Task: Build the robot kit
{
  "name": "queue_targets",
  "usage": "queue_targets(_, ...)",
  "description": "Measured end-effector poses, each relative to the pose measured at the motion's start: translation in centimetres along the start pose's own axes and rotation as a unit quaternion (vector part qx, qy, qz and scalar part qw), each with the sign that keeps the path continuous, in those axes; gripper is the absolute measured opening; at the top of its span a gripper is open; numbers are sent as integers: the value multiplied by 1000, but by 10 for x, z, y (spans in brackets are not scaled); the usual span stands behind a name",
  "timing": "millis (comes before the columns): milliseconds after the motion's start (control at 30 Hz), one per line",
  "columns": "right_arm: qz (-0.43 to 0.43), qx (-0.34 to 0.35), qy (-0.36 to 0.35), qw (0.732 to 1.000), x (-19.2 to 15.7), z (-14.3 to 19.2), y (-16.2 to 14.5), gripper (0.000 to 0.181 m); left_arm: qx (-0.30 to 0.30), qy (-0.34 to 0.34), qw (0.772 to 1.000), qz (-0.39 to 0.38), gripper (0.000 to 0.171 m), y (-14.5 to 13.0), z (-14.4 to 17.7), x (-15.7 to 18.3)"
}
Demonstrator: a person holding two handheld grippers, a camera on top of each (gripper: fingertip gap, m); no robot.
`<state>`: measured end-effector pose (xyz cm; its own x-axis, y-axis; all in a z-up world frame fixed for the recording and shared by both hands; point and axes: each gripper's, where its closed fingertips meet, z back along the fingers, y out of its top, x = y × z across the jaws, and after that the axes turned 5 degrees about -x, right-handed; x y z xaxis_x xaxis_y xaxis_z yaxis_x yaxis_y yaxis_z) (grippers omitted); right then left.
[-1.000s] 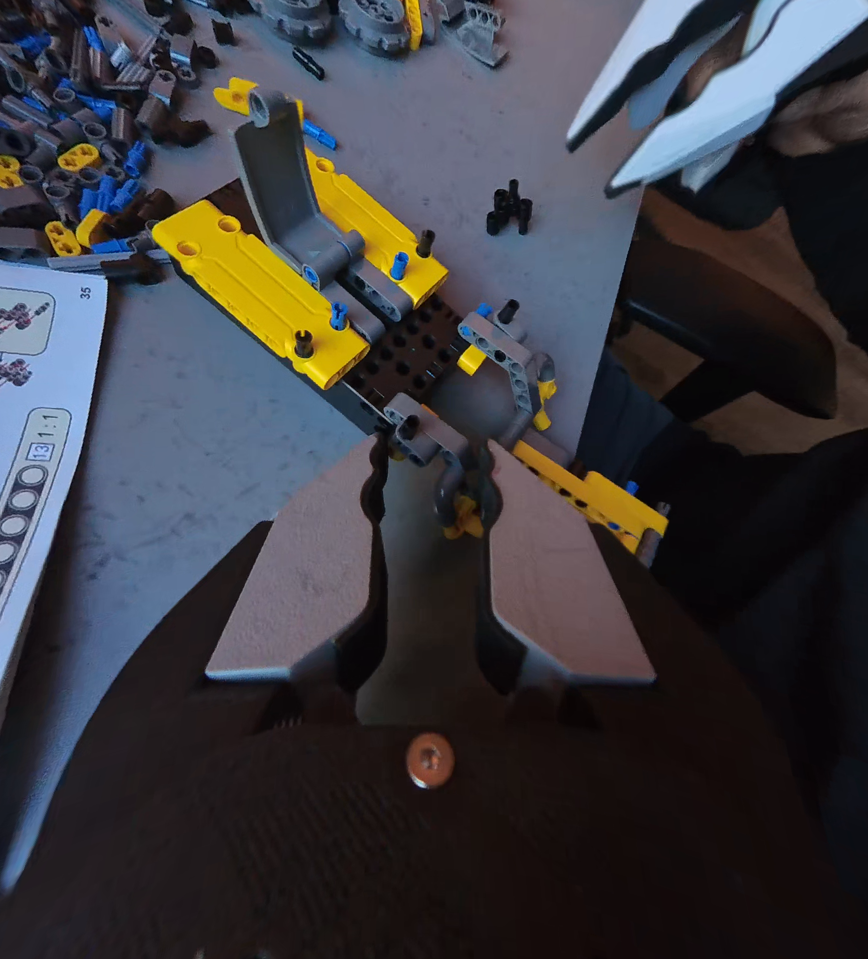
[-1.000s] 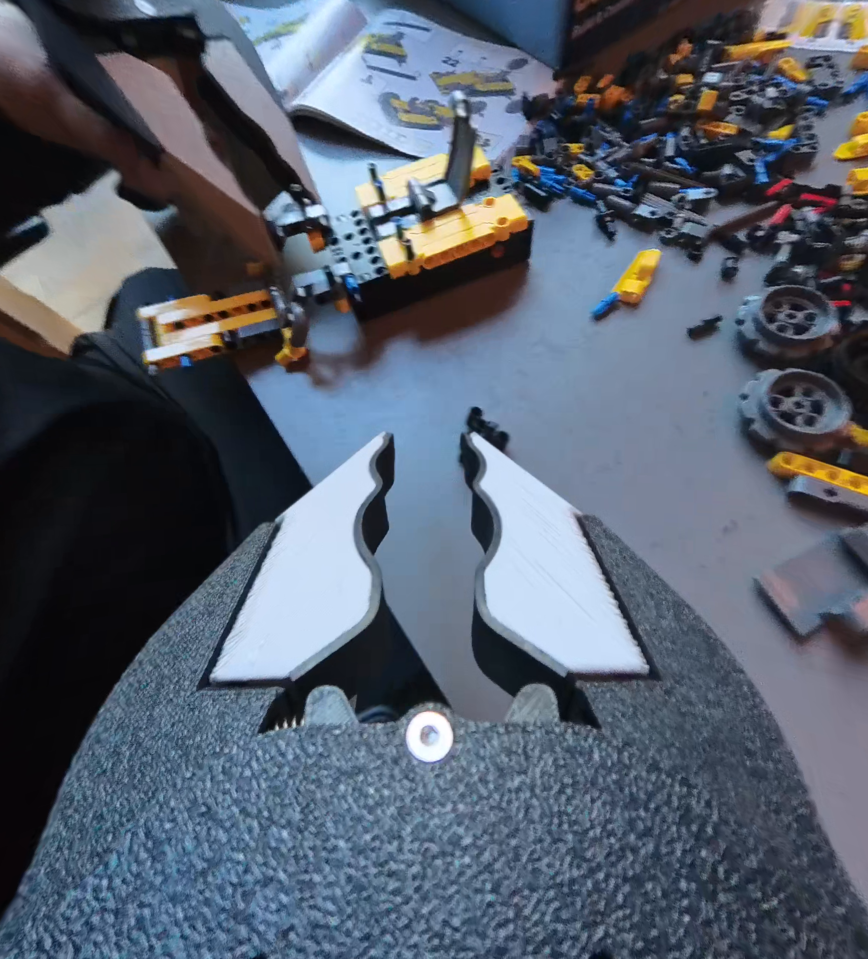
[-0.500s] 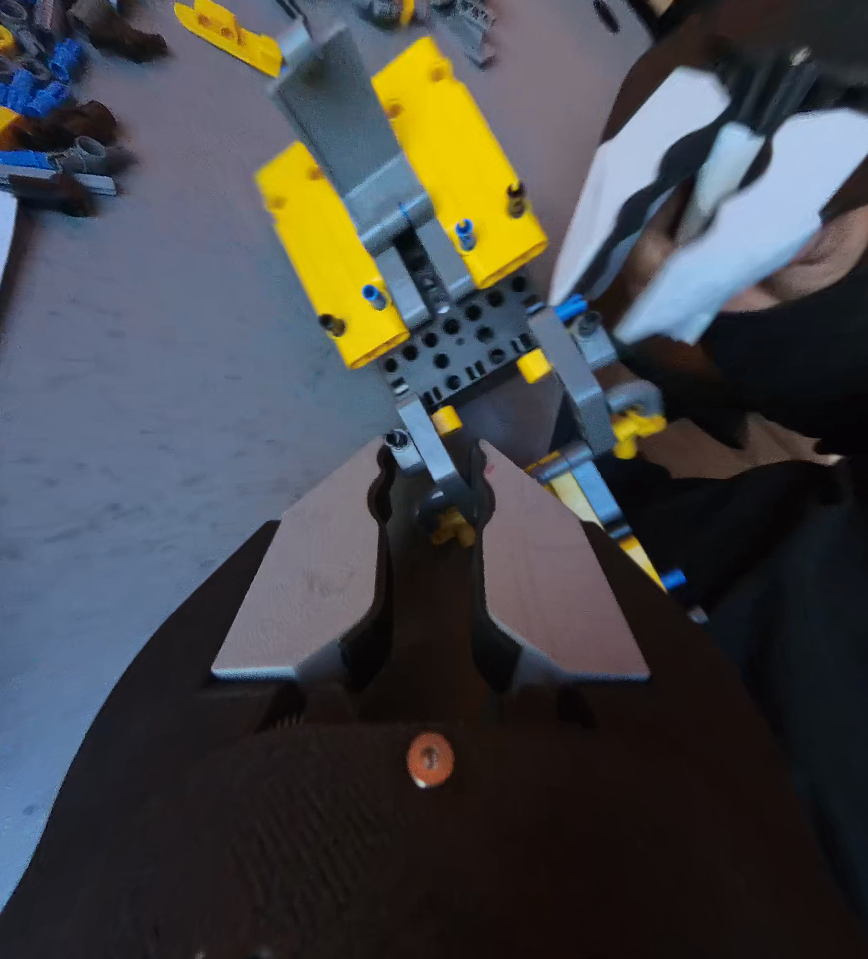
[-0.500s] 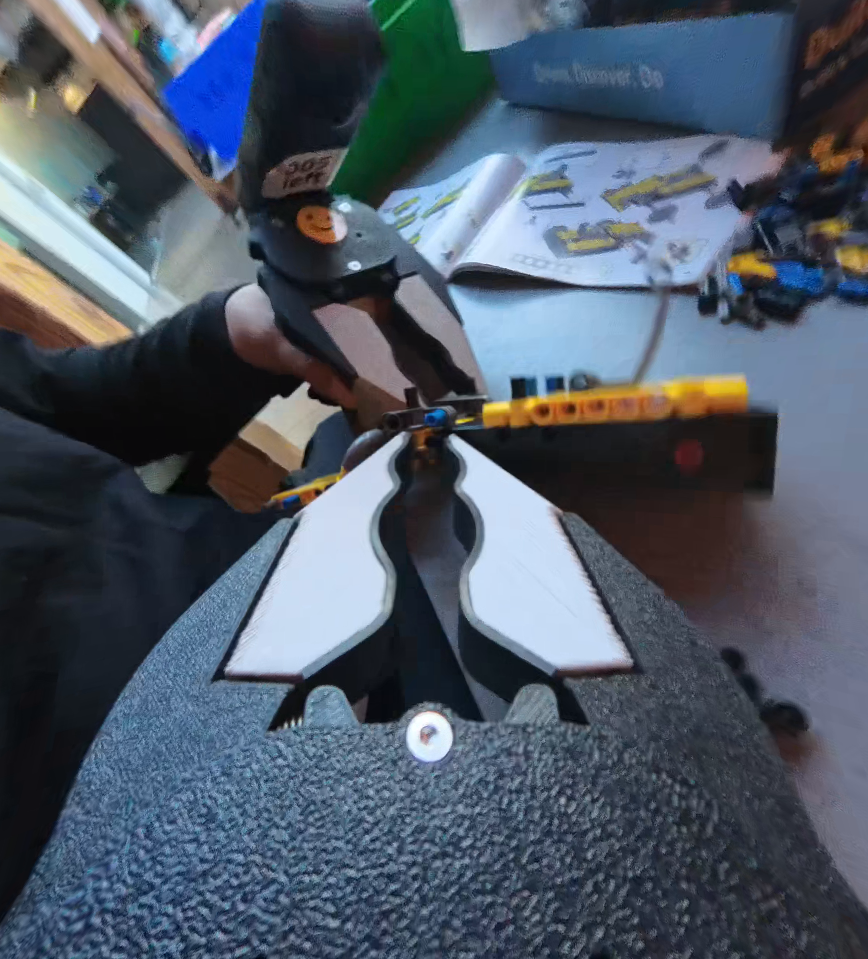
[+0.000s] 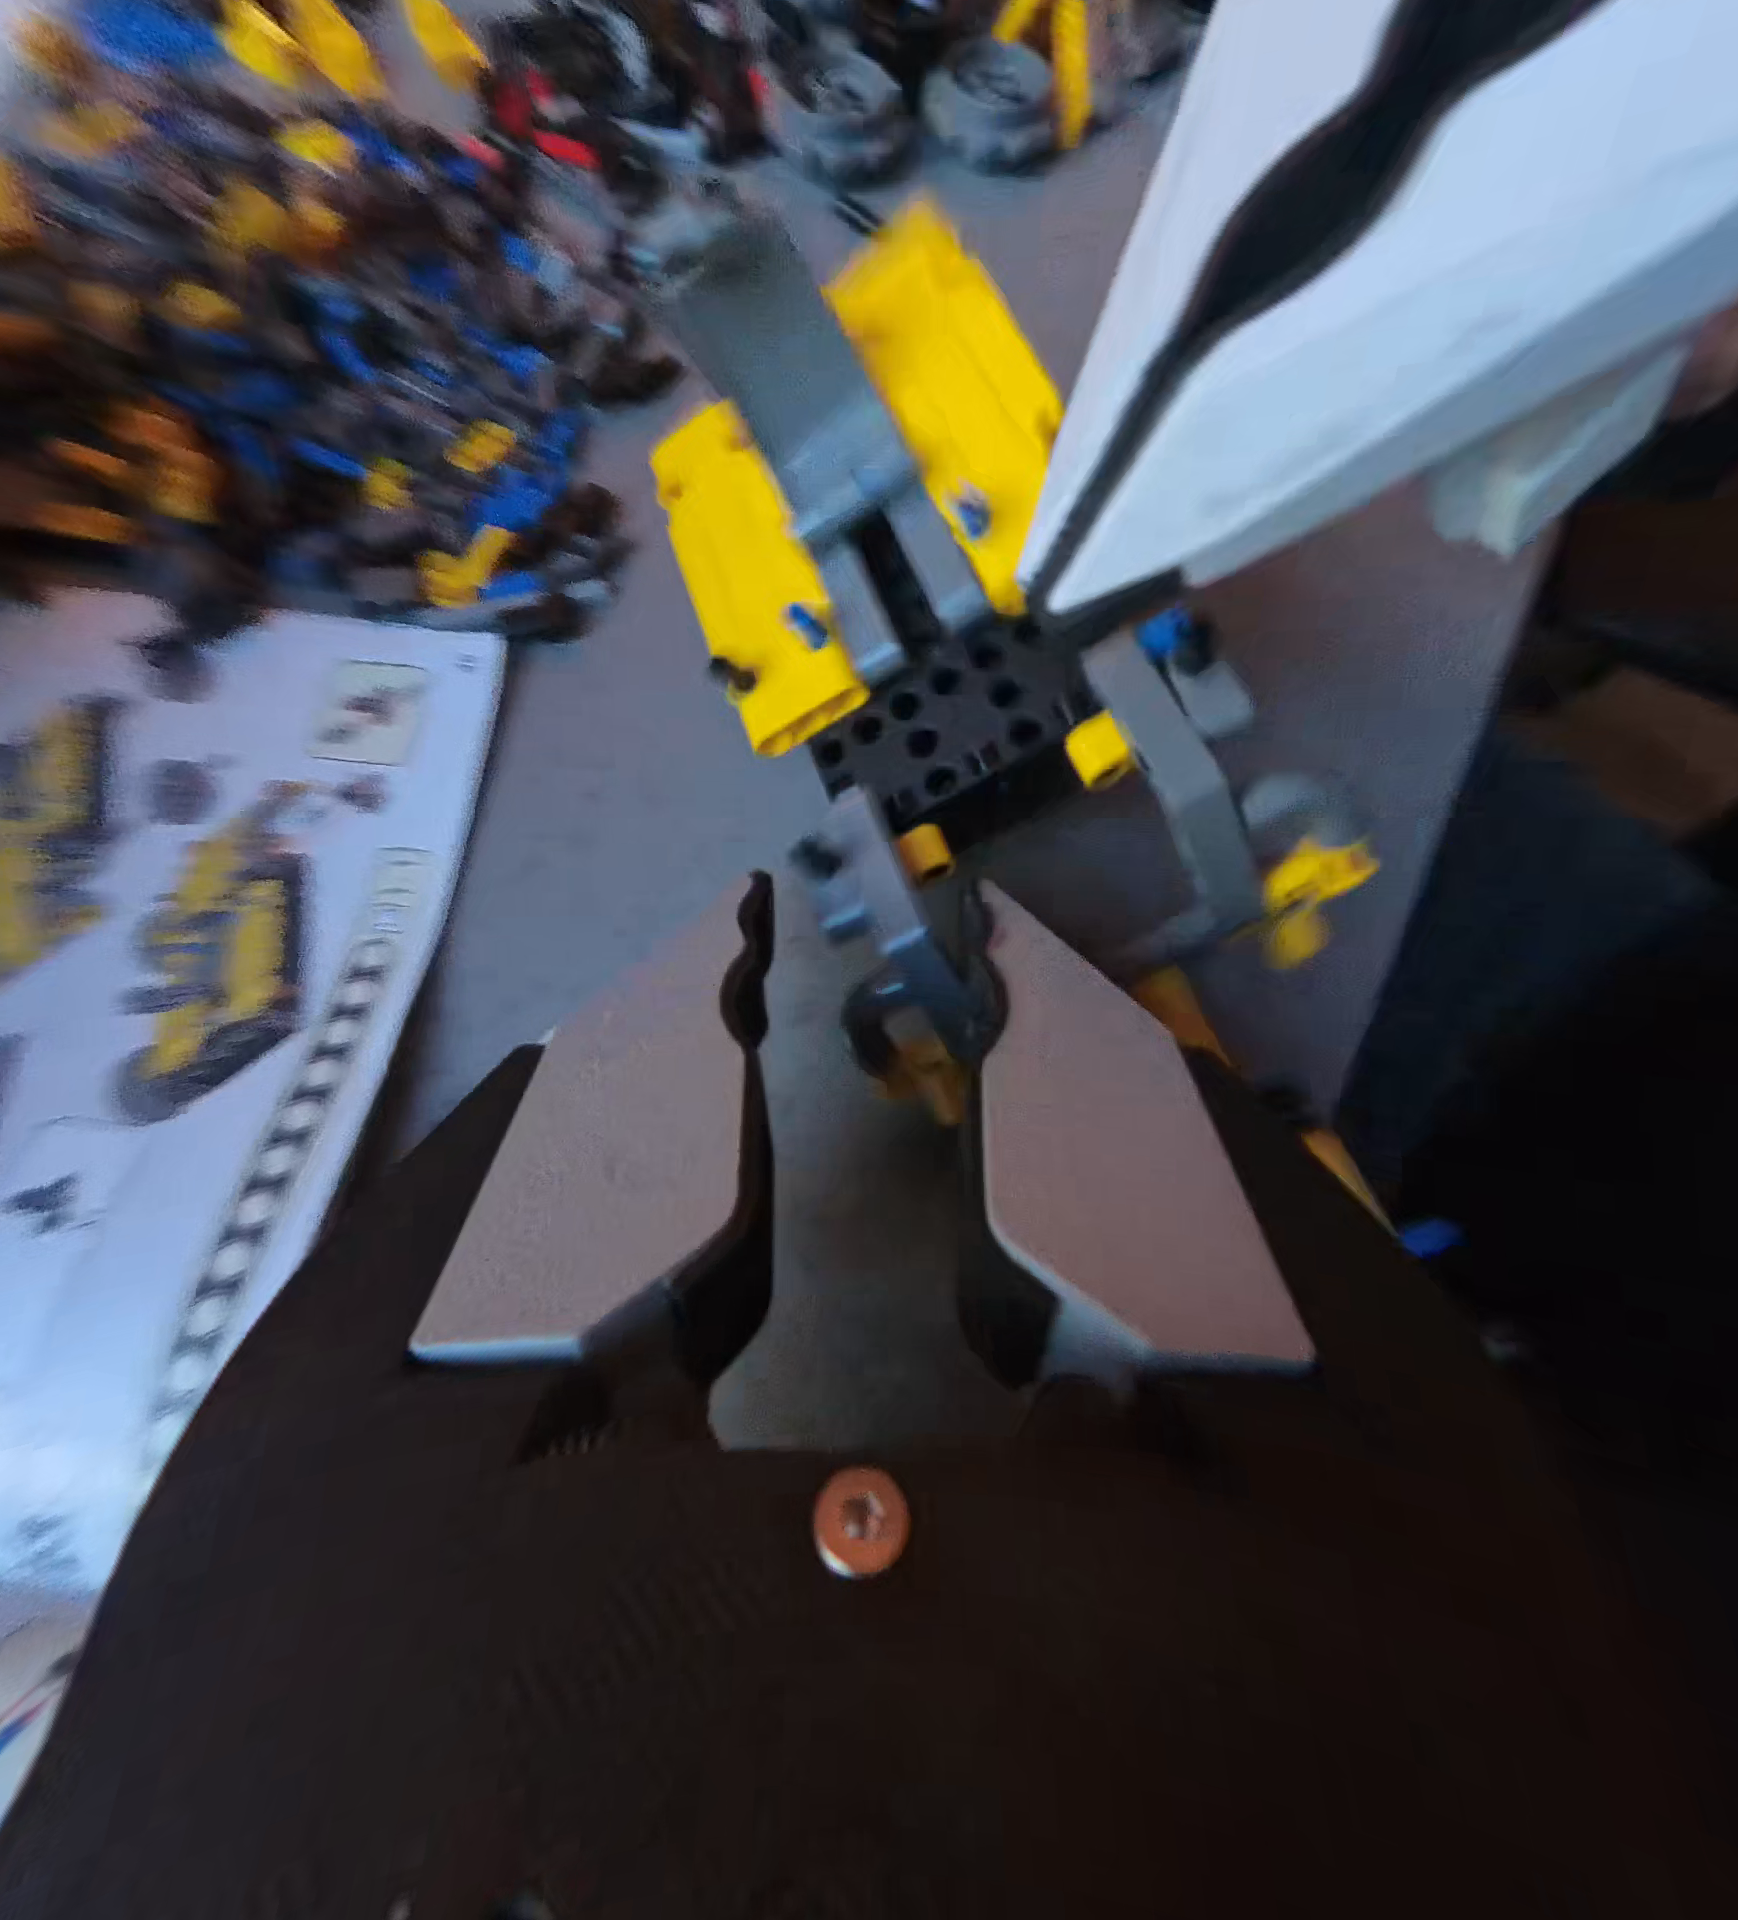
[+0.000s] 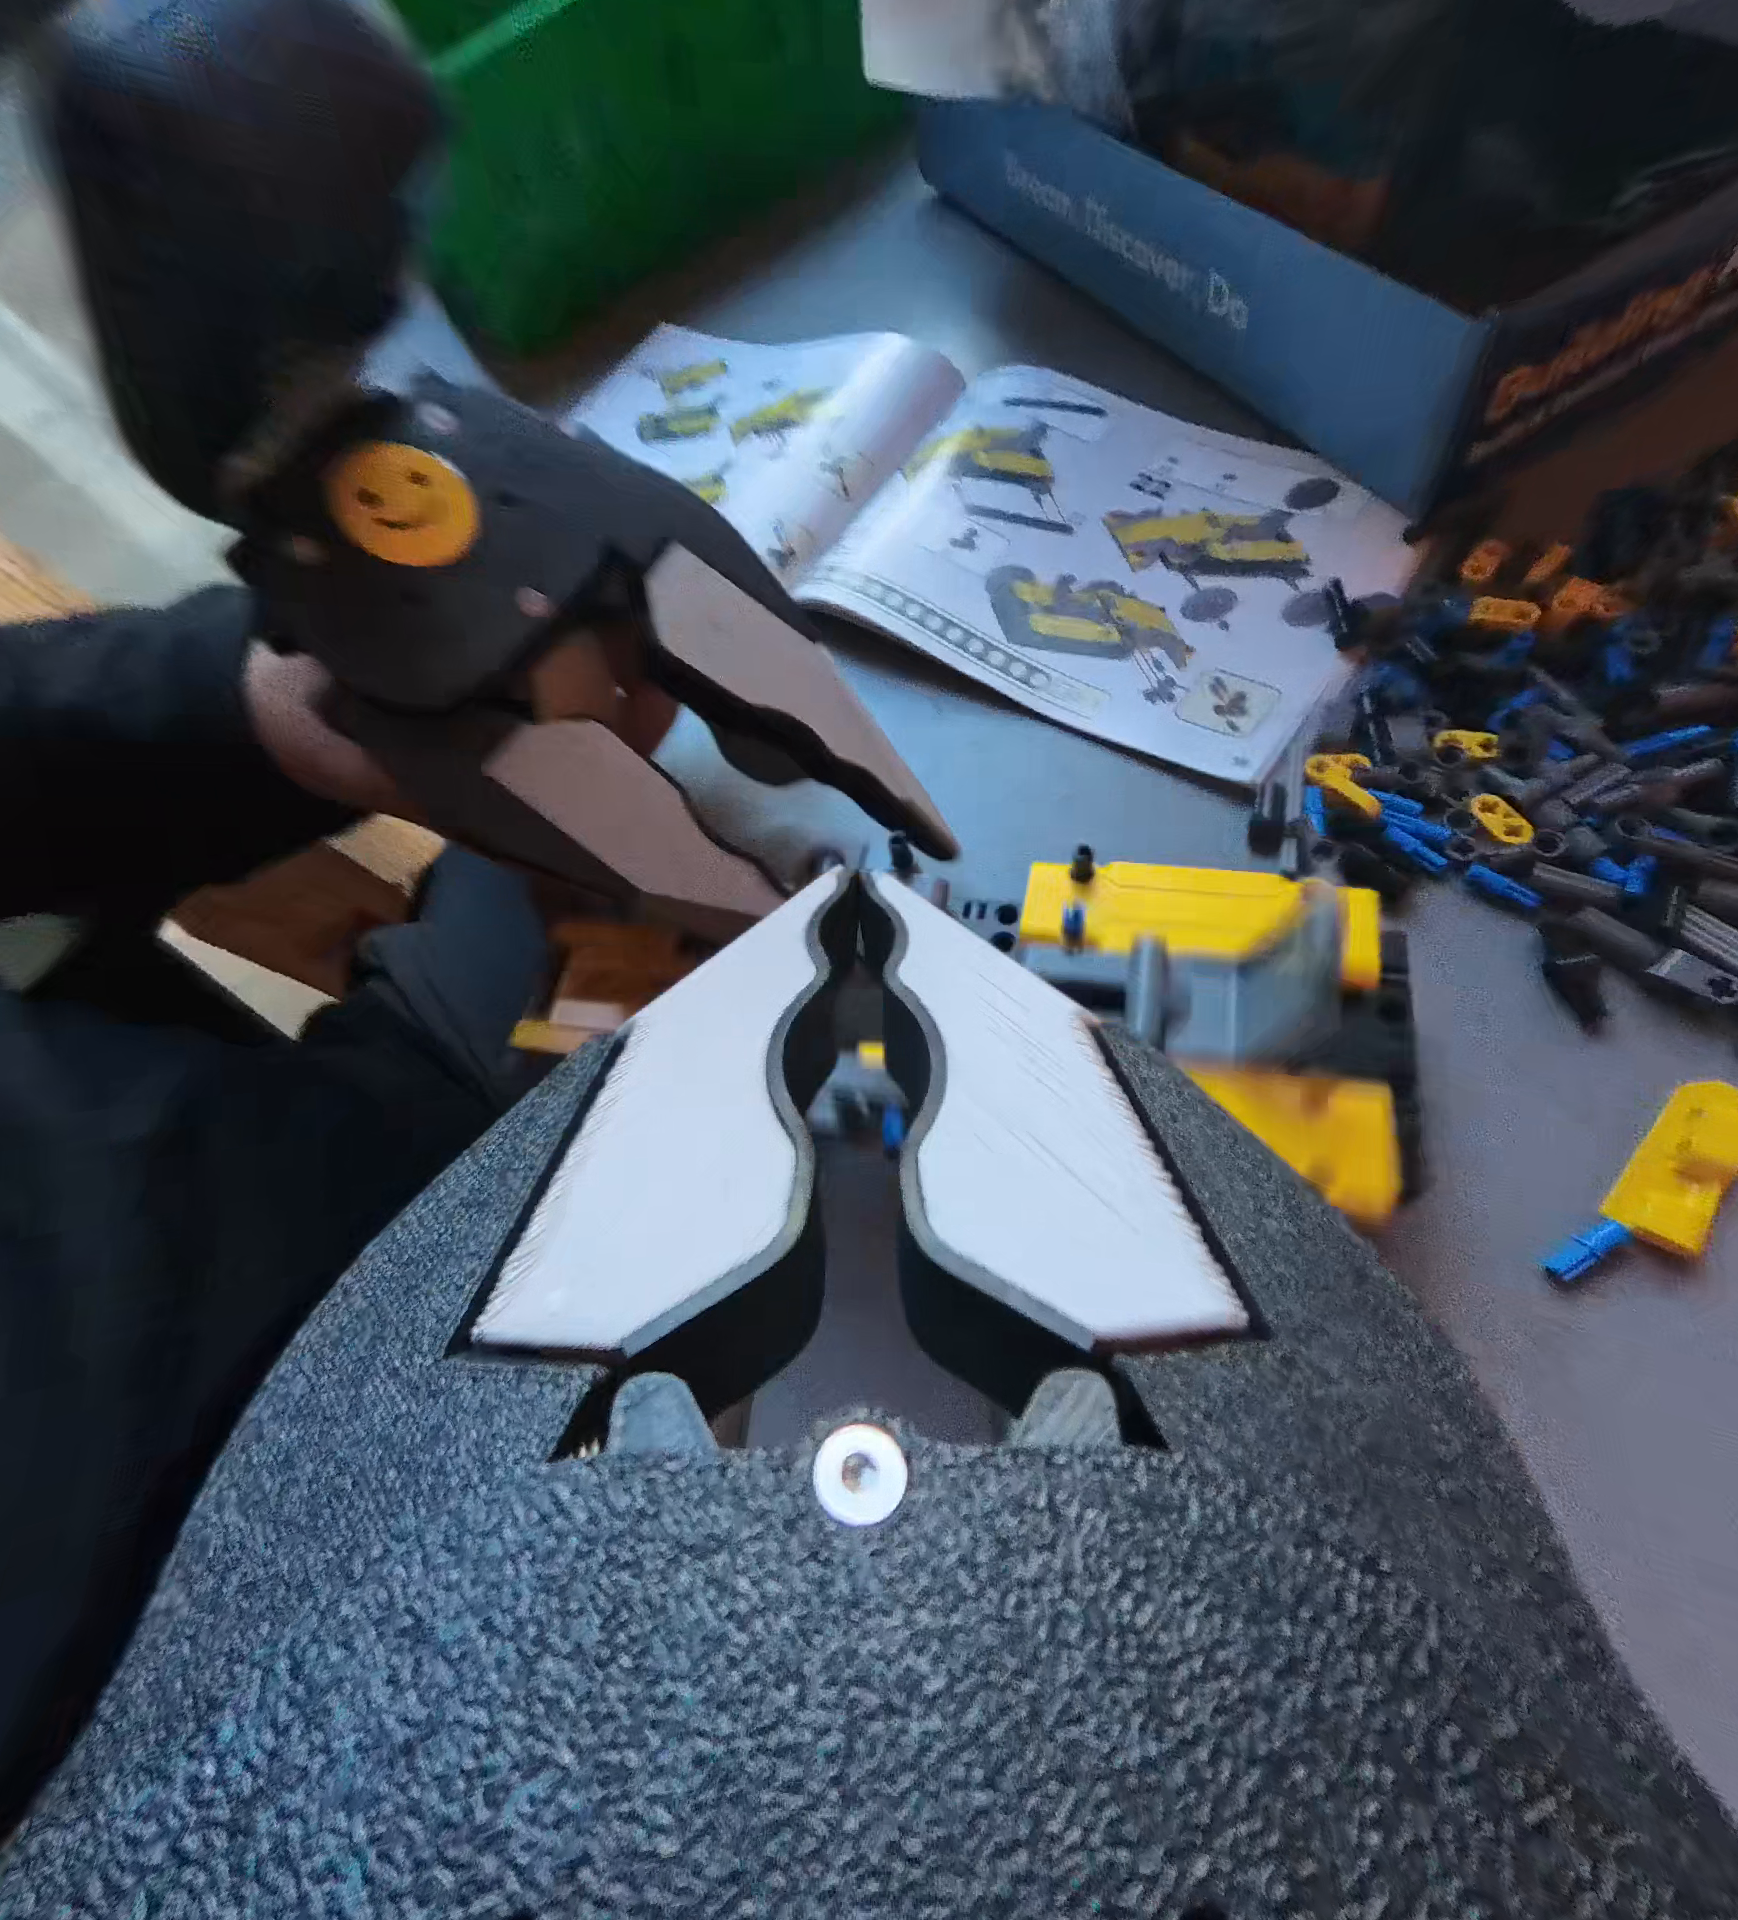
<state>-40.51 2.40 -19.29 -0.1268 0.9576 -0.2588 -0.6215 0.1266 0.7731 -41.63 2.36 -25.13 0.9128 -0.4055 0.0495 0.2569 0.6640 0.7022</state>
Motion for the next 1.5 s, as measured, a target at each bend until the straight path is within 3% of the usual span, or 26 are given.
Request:
queue_targets(100, 2, -20, -3, 1000, 3, -12, -10, 0, 32, -12, 999, -15, 21, -1, 11, 6)
queue_targets(233, 35, -17, -16, 999, 4, -2, -13, 19, 19, 21, 1000, 10, 41, -5, 29, -10)
queue_targets(367, 56, -26, -96, 993, 37, 30, -27, 21, 77, 50, 994, -51, 45, 26, 63, 24)
queue_targets(467, 22, 4, -83, 996, 42, 44, -29, 21, 51, -9, 998, -38, 50, 28, 45, 67)
queue_targets(533, 11, 31, -69, 997, 39, 50, -26, 21, 3, 16, 999, -45, 53, 18, 15, 64)
queue_targets(600, 14, 43, -70, 997, 38, 52, -26, 21, -60, 51, 994, -77, 45, -1, -13, 57)
queue_targets(700, 31, 37, -83, 995, 41, 54, -36, 21, -68, 73, 989, -106, 31, 3, -19, 53)
queue_targets(767, 62, 31, -99, 993, 43, 56, -42, 24, -64, 16, 996, -58, 27, 7, -16, 59)
queue_targets(833, 110, 24, -117, 987, 42, 58, -46, 29, -24, -73, 996, 41, 27, 20, -7, 61)
queue_targets(933, 208, 15, -153, 966, 32, 58, -44, 40, 26, -236, 948, 210, 27, 42, 18, 59)
queue_targets(1033, 298, -11, -195, 934, 25, 50, -37, 54, 26, -296, 917, 267, 28, 44, 33, 56)
queue_targets(1100, 354, -24, -227, 907, 23, 41, -28, 69, 48, -353, 873, 333, 27, 51, 43, 58)
queue_targets(1200, 515, -59, -237, 822, 10, 22, -17, 75, 54, -413, 824, 385, 27, 48, 48, 64)
queue_targets(1267, 593, -130, -161, 778, 1, 7, -33, 50, 40, -434, 811, 390, 27, 40, 47, 70)
queue_targets(1300, 593, -168, -122, 778, 2, 2, -40, 38, 36, -431, 815, 387, 27, 35, 46, 70)
queue_targets(1367, 577, -202, -55, 790, 1, 0, -36, 31, 43, -405, 843, 350, 28, 31, 47, 63)
queue_targets(1467, 556, -245, 31, 794, 3, -1, -34, 26, 62, -278, 932, 225, 33, 27, 52, 41)
queue_targets(1500, 559, -247, 56, 789, 2, -2, -33, 25, 58, -213, 961, 166, 48, 23, 53, 31)
